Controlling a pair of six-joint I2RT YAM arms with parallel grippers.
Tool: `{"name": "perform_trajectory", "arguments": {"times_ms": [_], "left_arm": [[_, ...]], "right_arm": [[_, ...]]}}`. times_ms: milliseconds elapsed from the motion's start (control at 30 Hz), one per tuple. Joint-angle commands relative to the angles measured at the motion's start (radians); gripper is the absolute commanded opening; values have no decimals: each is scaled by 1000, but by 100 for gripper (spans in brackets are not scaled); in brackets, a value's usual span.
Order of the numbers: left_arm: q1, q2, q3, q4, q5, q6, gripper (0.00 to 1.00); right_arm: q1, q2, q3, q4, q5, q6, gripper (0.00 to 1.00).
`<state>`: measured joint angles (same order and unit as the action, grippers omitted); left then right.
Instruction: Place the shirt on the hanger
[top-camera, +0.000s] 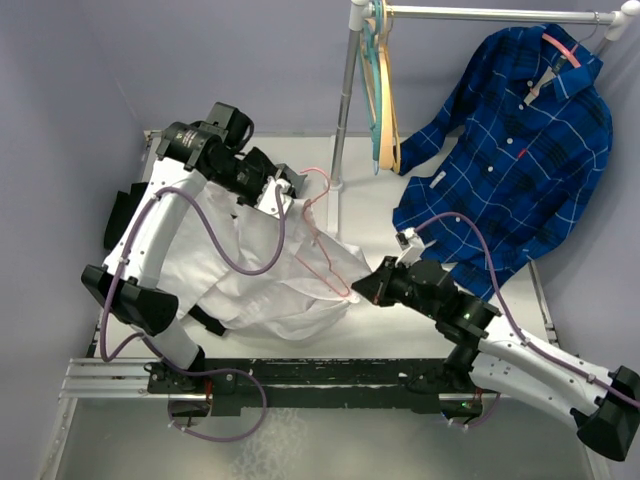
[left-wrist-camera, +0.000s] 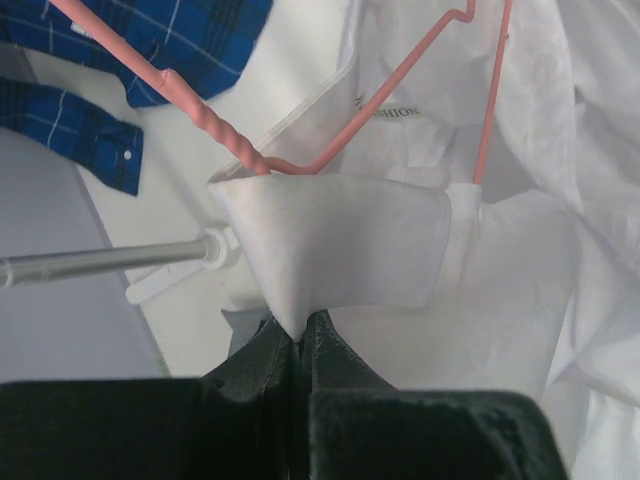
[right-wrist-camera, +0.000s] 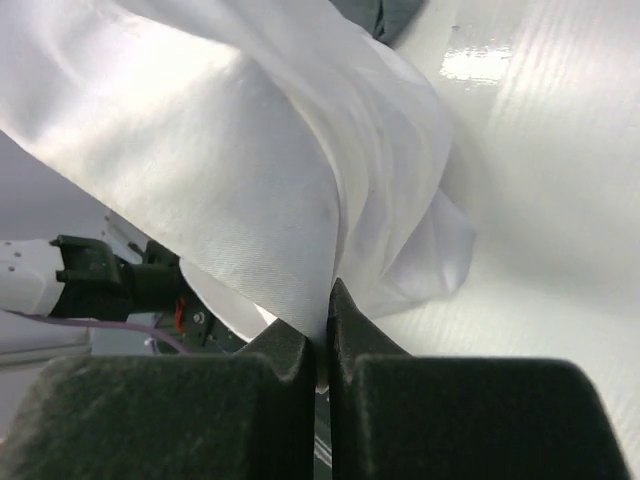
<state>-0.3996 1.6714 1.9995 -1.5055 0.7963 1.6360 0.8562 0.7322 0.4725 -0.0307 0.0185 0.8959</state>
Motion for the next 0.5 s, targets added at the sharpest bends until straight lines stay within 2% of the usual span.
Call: {"name": "perform_trajectory", "arguments": {"times_ms": [0, 233, 333, 467], "left_arm": [[4, -75, -17, 150, -135, -67, 0], [1, -89, -43, 328, -201, -195, 0], [-5, -98, -62, 358, -245, -181, 0], [-18, -125, -151, 424, -391, -123, 0]], "right_arm": [[1, 28, 30, -113, 84, -29, 0], [1, 118, 39, -66, 25, -54, 0], [1, 120, 67, -84, 23, -60, 0], [1, 91, 132, -217, 96, -74, 0]]}}
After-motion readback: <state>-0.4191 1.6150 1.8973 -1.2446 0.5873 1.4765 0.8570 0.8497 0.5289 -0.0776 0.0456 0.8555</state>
